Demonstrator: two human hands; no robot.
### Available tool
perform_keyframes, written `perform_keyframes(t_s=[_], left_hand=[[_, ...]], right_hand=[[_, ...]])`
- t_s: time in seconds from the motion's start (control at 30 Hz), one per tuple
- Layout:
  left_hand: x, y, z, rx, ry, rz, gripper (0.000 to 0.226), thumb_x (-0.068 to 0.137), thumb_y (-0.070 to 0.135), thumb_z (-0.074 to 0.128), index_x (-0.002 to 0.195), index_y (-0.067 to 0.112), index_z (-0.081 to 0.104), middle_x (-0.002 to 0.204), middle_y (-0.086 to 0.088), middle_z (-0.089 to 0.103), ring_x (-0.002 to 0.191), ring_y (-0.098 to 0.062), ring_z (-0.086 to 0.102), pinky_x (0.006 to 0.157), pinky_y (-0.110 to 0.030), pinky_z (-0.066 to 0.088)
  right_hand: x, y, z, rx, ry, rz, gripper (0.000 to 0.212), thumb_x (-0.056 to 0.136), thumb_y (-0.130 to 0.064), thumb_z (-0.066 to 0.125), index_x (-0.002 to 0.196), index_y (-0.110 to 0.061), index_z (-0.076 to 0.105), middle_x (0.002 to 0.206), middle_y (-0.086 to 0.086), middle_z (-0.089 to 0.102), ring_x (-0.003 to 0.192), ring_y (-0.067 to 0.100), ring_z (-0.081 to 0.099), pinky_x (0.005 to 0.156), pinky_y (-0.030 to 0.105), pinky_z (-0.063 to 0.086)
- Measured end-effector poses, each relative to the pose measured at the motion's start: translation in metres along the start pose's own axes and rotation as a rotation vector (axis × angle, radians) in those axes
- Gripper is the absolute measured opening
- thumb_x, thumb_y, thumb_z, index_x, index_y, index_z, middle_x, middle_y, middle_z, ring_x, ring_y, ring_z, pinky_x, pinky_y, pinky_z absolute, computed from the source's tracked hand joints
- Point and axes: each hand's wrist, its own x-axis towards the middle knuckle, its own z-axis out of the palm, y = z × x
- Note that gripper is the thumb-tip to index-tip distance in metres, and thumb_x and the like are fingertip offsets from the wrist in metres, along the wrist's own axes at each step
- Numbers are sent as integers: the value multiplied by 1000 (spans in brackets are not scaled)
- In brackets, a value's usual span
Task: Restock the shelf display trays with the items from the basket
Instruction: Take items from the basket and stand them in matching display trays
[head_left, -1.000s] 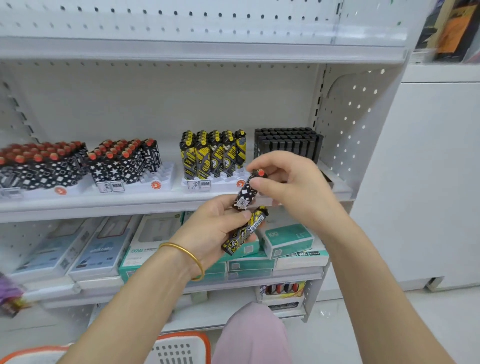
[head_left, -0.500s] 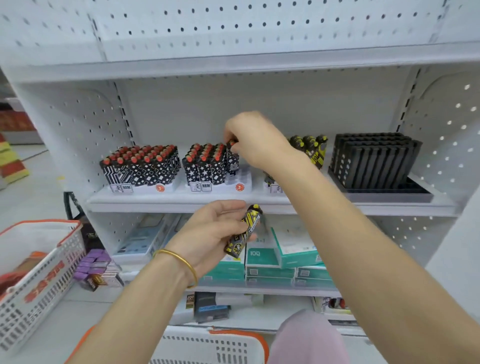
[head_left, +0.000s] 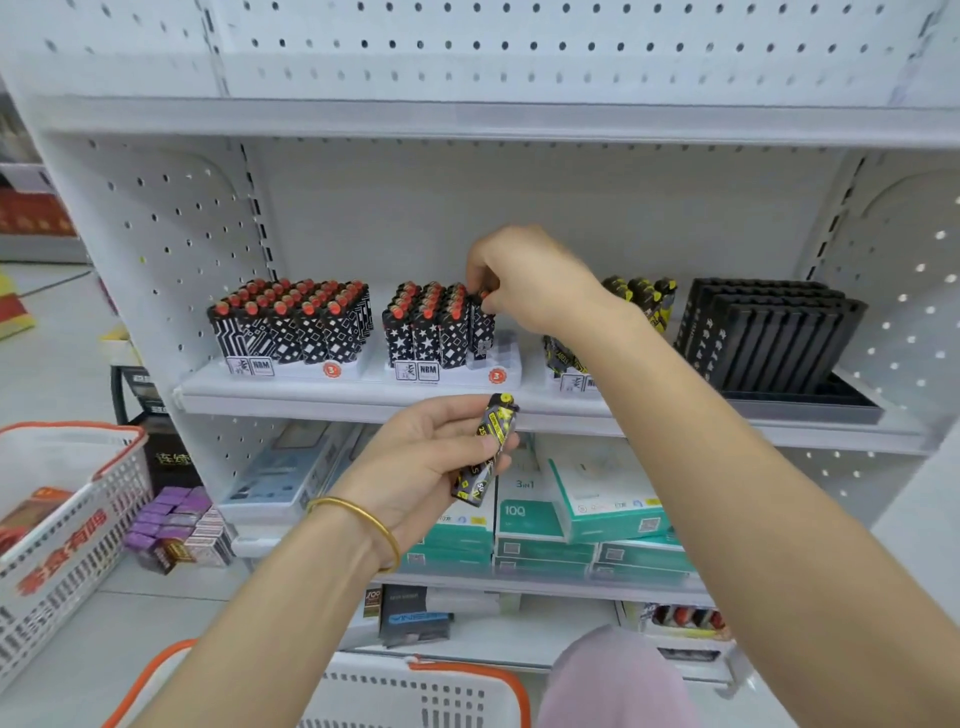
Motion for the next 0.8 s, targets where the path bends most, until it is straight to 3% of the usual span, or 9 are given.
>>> perform_keyframes(t_s=[0.17,0.37,0.47,0.63,0.7,0.8], left_hand=[[-1,1,-2,-17,17,-7,34,81,-19,50,110,-3,58,87,-15,70,73,-18,69,65,-26,58],[-1,6,-1,-8,20,-3,31,82,-18,49,107,-1,59,86,-14,70,74,-20,69,66,-26,58],[0,7,-1,-3,23,4,32,82,-18,50,107,-1,59,87,-14,70,76,-20,68,67,-27,58],[1,8,1,2,19,7,31,82,-19,49,106,-1,58,87,-15,69,76,-21,67,68,-28,58],[1,8,1,2,15,6,30,82,-19,49,104,-1,59,84,-13,70,74,-20,68,67,-27,58],[2,7,0,-7,14,3,31,82,-19,49,107,-3,58,83,-13,70,73,-19,69,68,-28,58]], right_hand=[[0,1,0,43,3,-2,20,81,-8,67,99,-16,66,90,0,54,84,20,55,70,24,42],[-4,1,-4,112,-5,-12,18,79,-19,72,93,-12,63,87,0,52,79,18,50,55,24,36],[-4,0,-4,102,5,7,15,79,-15,71,92,-12,63,89,1,49,79,18,49,52,14,32],[-5,2,-12,179,56,34,21,81,-2,61,99,-13,65,92,1,56,85,18,54,55,15,36],[-4,0,-14,139,7,19,28,82,1,57,104,-14,67,103,5,62,91,21,58,60,21,39],[-3,3,-12,62,-44,33,29,85,2,56,103,-15,70,110,6,66,97,24,62,70,18,38]])
